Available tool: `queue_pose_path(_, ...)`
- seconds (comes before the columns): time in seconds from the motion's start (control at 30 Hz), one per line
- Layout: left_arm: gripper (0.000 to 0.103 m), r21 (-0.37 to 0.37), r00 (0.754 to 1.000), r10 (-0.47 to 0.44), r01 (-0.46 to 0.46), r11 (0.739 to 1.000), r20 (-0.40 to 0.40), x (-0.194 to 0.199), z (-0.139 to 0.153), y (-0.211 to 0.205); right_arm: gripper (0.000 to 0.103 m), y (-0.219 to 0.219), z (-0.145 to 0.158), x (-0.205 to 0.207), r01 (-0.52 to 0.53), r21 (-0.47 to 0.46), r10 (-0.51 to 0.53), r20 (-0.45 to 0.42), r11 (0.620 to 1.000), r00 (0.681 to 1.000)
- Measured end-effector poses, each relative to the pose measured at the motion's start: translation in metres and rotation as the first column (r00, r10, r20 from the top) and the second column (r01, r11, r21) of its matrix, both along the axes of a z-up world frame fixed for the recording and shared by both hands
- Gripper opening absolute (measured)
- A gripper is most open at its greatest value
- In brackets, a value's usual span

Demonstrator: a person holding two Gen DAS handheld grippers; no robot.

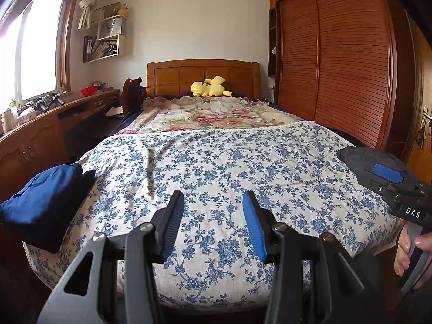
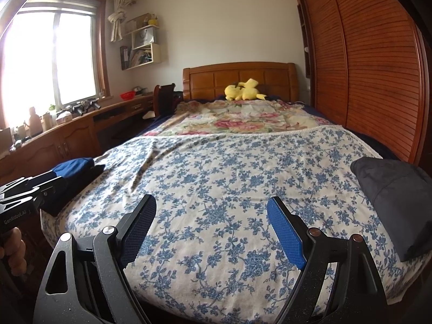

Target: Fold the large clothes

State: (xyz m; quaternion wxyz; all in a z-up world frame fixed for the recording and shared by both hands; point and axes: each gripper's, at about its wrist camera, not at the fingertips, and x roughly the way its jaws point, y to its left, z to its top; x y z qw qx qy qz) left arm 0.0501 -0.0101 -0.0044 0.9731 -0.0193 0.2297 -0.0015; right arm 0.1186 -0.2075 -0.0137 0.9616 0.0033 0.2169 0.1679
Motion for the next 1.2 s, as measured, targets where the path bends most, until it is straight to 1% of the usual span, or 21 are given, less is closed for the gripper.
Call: queue_pose_path(1.2, 0.044, 0.001, 1.0, -0.008, 0.008, 1.0, -0.001, -0.0033, 0.0064, -0.0045, 0.086, 0.0011, 0.0021, 0.0004, 0.001, 0.004, -0.001, 0.0, 1.0, 1.0)
